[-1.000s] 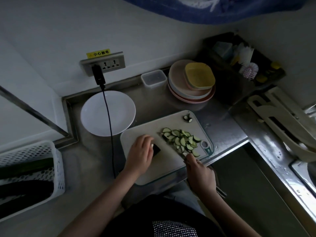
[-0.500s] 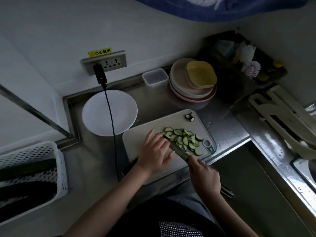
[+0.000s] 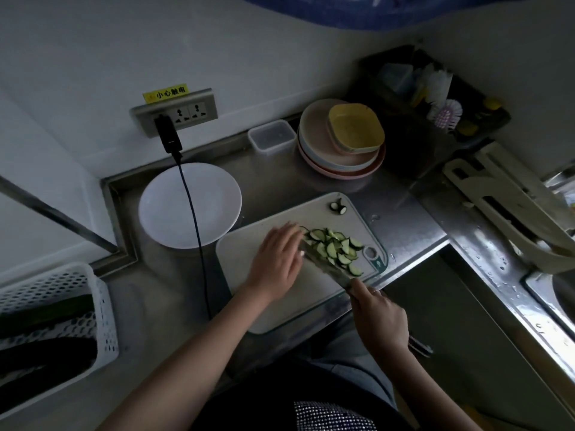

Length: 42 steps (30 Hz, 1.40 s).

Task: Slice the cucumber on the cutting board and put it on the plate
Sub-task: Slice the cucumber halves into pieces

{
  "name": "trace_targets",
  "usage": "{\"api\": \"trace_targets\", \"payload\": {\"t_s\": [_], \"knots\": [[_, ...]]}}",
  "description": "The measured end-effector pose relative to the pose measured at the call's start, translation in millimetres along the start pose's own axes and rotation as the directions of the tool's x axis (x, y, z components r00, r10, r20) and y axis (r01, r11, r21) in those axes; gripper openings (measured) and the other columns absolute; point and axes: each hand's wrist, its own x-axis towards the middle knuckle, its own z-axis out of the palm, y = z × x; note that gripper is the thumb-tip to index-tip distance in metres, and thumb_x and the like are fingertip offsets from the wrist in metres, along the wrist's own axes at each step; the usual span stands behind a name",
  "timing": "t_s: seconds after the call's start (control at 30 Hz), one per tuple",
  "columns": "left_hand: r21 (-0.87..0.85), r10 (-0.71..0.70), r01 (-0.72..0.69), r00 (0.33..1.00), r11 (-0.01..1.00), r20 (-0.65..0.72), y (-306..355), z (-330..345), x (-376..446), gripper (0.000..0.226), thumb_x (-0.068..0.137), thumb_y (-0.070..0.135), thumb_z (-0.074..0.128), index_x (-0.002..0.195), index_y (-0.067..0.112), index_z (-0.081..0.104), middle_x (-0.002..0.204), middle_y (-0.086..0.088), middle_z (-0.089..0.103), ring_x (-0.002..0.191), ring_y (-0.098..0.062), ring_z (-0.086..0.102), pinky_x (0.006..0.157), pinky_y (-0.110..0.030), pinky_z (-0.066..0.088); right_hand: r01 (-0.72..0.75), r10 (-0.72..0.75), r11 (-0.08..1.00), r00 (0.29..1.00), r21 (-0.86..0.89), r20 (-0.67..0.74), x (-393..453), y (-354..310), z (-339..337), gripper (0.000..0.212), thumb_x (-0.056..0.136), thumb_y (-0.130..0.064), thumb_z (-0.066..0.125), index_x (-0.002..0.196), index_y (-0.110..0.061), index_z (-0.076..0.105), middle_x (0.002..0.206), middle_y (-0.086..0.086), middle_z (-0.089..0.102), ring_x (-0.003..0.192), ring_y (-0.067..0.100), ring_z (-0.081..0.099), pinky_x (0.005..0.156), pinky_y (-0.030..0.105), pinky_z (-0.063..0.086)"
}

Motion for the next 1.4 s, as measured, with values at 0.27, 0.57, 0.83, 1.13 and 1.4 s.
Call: {"api": "trace_targets", "payload": {"t_s": [0.27, 0.57, 0.83, 1.13, 1.4], "knots": [[0.051, -0.04, 0.038, 0.999, 0.998, 0.035, -26.9, 27.9, -55.7, 0.029, 0.076, 0.022, 0.059, 0.103, 0.011, 0.052, 0.1, -0.009, 0.055, 0.094, -0.025, 0.045, 0.073, -0.039, 0.053, -0.046, -0.006, 0.899, 0.993, 0.436, 0.117, 4.2, -18.0, 7.5, 0.012, 0.098, -0.028, 0.044, 0.094, -0.017, 0.047, 0.068, 0.005, 0.055, 0.059, 0.026, 0.055, 0.053, 0.046, 0.043], [0.09, 0.053, -0.063, 0.993, 0.994, 0.105, -26.6, 27.4, -42.2, 0.051, 0.055, 0.002, 0.077, 0.103, 0.006, 0.06, 0.097, -0.008, 0.059, 0.095, -0.022, 0.044, 0.076, -0.031, 0.052, 0.147, -0.173, 0.978, 0.967, 0.147, 0.187, 22.2, -44.7, 20.8, 0.02, 0.102, -0.039, 0.032, 0.111, -0.022, 0.038, 0.087, 0.008, 0.062, 0.075, 0.031, 0.064, 0.059, 0.035, 0.047], [0.086, 0.103, -0.105, 0.994, 0.991, 0.034, -25.8, 26.8, -46.1, 0.043, 0.068, 0.013, 0.064, 0.107, 0.008, 0.045, 0.097, -0.011, 0.062, 0.098, -0.023, 0.045, 0.074, -0.03, 0.052, 0.192, -0.216, 0.97, 0.961, 0.149, 0.17, 27.0, -35.4, 24.6, 0.021, 0.101, -0.041, 0.034, 0.109, -0.023, 0.041, 0.084, 0.005, 0.062, 0.071, 0.03, 0.063, 0.054, 0.035, 0.046], [0.087, 0.103, -0.101, 0.995, 0.991, -0.014, -25.5, 29.2, -47.5, 0.037, 0.072, 0.016, 0.042, 0.108, 0.005, 0.045, 0.098, -0.014, 0.062, 0.099, -0.025, 0.045, 0.076, -0.033, 0.053, 0.199, -0.231, 0.96, 0.961, 0.196, 0.153, 27.5, -34.7, 27.7, 0.021, 0.1, -0.037, 0.039, 0.107, -0.018, 0.045, 0.081, 0.008, 0.063, 0.072, 0.034, 0.063, 0.053, 0.034, 0.041], [0.036, 0.088, -0.088, 0.996, 0.995, 0.005, -27.4, 30.2, -47.6, 0.04, 0.075, 0.015, 0.04, 0.114, 0.004, 0.044, 0.108, -0.011, 0.049, 0.101, -0.026, 0.046, 0.078, -0.034, 0.053, 0.243, -0.284, 0.943, 0.943, 0.227, 0.172, 35.6, -28.6, 21.3, 0.023, 0.1, -0.038, 0.038, 0.109, -0.017, 0.045, 0.084, 0.01, 0.065, 0.075, 0.036, 0.062, 0.054, 0.032, 0.037]]}}
